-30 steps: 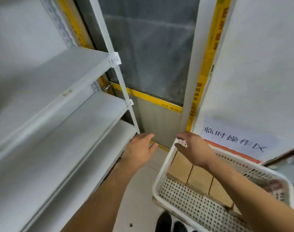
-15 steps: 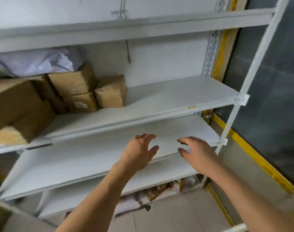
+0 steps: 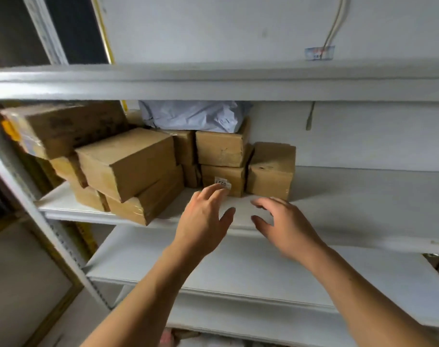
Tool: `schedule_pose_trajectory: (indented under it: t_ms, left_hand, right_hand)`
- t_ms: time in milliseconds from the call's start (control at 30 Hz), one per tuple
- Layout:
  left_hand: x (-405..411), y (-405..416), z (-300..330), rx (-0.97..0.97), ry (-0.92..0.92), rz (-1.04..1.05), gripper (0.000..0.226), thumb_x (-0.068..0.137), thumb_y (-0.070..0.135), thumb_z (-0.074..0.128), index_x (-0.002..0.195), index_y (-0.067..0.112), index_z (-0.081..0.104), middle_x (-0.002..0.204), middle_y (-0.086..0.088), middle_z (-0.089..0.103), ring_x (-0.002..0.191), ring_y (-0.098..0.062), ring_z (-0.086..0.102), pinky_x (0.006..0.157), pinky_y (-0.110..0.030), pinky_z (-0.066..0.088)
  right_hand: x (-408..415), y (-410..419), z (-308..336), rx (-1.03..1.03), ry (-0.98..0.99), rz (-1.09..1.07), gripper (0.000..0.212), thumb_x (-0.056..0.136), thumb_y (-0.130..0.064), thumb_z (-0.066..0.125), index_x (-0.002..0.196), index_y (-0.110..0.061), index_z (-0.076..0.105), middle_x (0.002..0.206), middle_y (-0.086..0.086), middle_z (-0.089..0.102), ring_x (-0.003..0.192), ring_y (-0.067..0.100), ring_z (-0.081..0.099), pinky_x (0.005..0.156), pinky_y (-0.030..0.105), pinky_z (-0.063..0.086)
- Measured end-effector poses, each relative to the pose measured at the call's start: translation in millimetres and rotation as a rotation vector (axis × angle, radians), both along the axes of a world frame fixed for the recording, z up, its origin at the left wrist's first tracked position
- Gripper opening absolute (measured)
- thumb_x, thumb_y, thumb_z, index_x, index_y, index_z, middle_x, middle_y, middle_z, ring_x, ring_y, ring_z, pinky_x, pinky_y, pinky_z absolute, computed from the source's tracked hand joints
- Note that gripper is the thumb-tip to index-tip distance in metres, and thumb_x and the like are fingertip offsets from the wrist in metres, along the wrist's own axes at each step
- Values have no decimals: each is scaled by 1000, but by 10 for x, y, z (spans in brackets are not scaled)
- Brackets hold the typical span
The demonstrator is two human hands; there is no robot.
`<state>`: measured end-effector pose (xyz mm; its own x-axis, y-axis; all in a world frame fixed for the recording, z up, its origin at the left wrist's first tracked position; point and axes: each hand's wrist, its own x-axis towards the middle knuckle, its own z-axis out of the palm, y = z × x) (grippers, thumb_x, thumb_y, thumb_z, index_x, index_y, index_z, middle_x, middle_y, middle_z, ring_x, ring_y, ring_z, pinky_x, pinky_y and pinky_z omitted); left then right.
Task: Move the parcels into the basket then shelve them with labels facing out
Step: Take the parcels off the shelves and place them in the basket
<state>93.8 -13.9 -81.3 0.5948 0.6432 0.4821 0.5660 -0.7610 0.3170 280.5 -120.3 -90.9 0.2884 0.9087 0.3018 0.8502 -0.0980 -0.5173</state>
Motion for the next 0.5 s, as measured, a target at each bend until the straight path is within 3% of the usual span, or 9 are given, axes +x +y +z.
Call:
schedule_pose_trajectory:
  t_ms: [167, 367, 500]
  left_hand:
    - [-538, 238, 162, 80, -72, 201, 48, 97, 25, 73, 143, 13, 64, 150, -8, 59, 134, -29, 57, 108, -41, 52]
    - [-1093, 295, 336, 160, -172, 409, 43, 101, 29, 69, 141, 14, 64, 153, -8, 56, 137, -25, 56, 105, -33, 50]
    - [-1388, 473, 398, 161, -243, 566, 49, 103, 38, 65, 145, 14, 59, 153, -9, 55, 134, -25, 57, 103, -26, 42]
  right_hand:
    - [-467, 612, 163, 18, -1, 191, 48, 103, -38, 64, 150, -31, 54, 151, -9, 56, 136, 14, 54, 104, 25, 44]
    - [-866, 1223, 356, 62, 31, 390, 52, 103, -46, 62, 152, -33, 51, 155, -10, 49, 135, 15, 53, 97, 29, 46]
    - [-1049, 1654, 445, 145, 175, 440, 66, 100, -52, 62, 159, -31, 40, 164, -6, 35, 146, 18, 42, 114, 46, 48]
